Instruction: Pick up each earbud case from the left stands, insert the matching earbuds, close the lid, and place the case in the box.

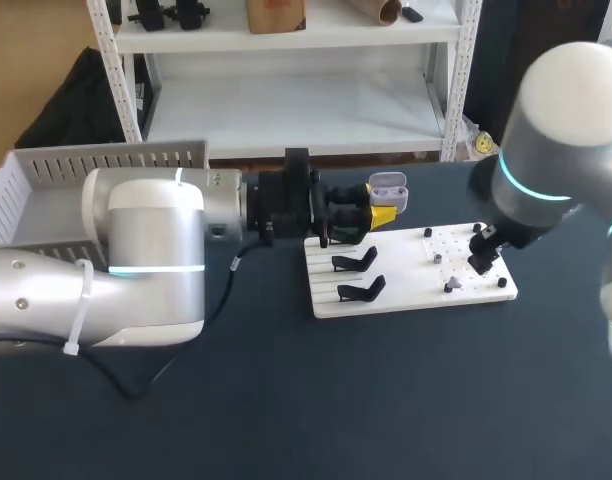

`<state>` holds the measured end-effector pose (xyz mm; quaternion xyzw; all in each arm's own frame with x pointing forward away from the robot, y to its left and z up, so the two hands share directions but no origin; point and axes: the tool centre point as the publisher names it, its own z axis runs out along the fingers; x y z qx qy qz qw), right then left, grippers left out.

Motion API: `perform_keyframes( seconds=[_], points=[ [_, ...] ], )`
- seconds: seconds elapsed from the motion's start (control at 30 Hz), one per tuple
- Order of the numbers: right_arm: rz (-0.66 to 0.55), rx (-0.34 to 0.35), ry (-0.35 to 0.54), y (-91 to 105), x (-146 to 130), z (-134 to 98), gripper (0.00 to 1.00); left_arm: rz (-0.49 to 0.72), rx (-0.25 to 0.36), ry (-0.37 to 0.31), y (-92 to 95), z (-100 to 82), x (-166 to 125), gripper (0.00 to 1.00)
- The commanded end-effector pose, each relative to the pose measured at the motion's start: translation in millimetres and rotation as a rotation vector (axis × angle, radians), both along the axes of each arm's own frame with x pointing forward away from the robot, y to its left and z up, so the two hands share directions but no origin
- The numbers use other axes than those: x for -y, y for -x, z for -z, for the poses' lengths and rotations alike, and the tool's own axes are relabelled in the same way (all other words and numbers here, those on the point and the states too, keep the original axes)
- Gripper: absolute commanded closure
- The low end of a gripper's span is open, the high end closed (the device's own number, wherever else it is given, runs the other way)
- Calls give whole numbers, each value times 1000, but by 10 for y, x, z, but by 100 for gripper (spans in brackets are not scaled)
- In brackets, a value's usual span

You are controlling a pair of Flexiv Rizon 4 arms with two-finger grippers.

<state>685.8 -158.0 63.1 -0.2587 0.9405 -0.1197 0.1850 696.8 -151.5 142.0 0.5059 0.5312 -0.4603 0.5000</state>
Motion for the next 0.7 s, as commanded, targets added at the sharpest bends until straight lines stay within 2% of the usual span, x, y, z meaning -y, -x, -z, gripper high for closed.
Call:
perform_keyframes(
  seconds=[0.03, 0.2, 0.3, 0.47, 0.6, 0.7],
  points=[
    [13, -23, 21, -36, -48, 43, 25, 0, 1, 2, -6, 6, 3, 100],
    [50, -72, 15, -75, -31, 88, 26, 0, 1, 2, -6, 6, 3, 100],
    [55, -89, 23, -103, -30, 112, 19, 0, 1, 2, -6, 6, 3, 100],
    [64, -153, 2, -186, -21, 157, 30, 0, 1, 2, -6, 6, 3, 100],
    [72, -185, -4, -232, -44, 157, 45, 0, 1, 2, -6, 6, 3, 100],
    [72, -192, 6, -248, -59, 160, 32, 0, 1, 2, -6, 6, 3, 100]
  ],
)
